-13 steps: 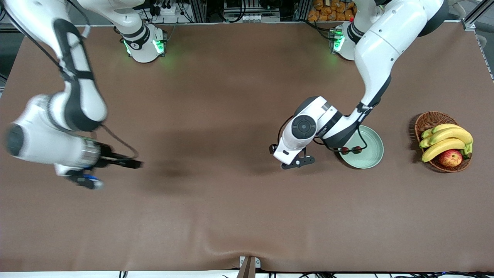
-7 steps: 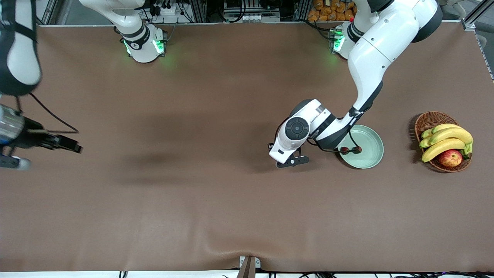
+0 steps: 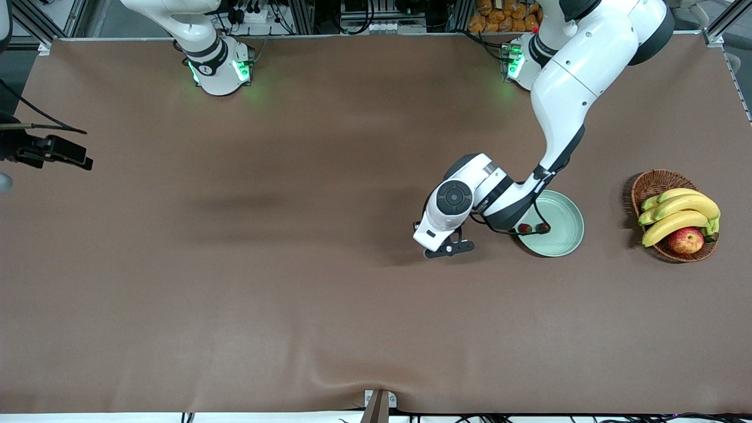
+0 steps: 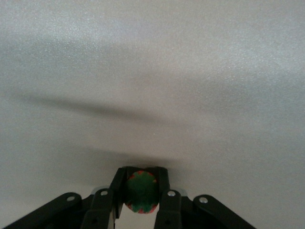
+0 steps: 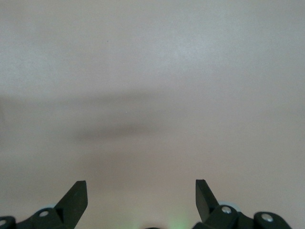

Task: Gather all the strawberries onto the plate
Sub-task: 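Grasp the third strawberry with the left gripper and carry it over the plate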

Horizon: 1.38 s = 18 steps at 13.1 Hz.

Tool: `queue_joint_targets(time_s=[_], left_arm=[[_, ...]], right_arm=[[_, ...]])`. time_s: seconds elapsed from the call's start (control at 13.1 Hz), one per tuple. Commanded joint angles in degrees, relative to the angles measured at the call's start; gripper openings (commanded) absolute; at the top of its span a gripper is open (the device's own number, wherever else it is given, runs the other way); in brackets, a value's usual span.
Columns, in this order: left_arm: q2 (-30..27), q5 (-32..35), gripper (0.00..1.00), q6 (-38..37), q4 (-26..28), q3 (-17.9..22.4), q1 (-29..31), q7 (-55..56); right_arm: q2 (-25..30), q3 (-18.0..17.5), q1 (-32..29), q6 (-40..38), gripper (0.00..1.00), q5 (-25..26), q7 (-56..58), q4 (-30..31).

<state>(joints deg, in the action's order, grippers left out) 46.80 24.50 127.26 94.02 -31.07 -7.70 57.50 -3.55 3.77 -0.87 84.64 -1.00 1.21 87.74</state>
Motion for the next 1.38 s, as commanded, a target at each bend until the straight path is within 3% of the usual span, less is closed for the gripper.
queue_joint_targets(time_s=[0.0,0.23,0.46,0.61,0.69,0.76,0.92,0.99,1.3], left_arm=[[-1.4,1.4,0.0,-0.2,-0.2,0.2,1.0,-0.6],[-6.0,0.7,0.0,-6.5,0.5,-2.0,6.9,-6.7],[-7.9,0.6,0.0,-17.3,0.8,-10.3,20.2,-16.3],[-9.0,1.2,0.0,-19.2,3.5,-12.4,26.7,-21.3],[-10.0,1.4,0.05,-19.2,5.4,-12.4,28.4,-23.5],[-10.5,1.5,0.14,-19.2,6.5,-12.4,30.2,-25.1],[-10.5,3.1,0.53,-18.8,8.4,-12.4,33.3,-26.6],[-10.5,4.6,1.0,-18.8,8.7,-12.4,33.9,-26.6],[-13.6,4.2,1.0,-19.2,8.1,-13.4,35.2,-27.1]], right_arm=[[0.3,-0.8,-2.0,2.2,1.0,1.5,1.6,1.5],[1.3,-0.6,-2.0,1.6,1.0,1.5,3.6,1.3],[2.8,0.1,-2.3,-2.4,1.0,1.6,4.0,1.1],[3.1,0.2,-2.3,-4.7,1.0,1.6,3.7,0.8],[3.1,0.2,-2.3,-4.7,1.0,1.8,3.7,0.8],[3.0,0.2,-2.3,-4.5,1.0,2.7,3.8,0.8],[2.7,0.1,-2.2,-4.1,1.0,5.6,4.2,0.8],[2.5,0.1,-2.4,-4.0,1.0,5.6,4.2,0.8],[2.4,-0.3,-1.9,-3.9,1.0,4.9,3.5,0.3]])
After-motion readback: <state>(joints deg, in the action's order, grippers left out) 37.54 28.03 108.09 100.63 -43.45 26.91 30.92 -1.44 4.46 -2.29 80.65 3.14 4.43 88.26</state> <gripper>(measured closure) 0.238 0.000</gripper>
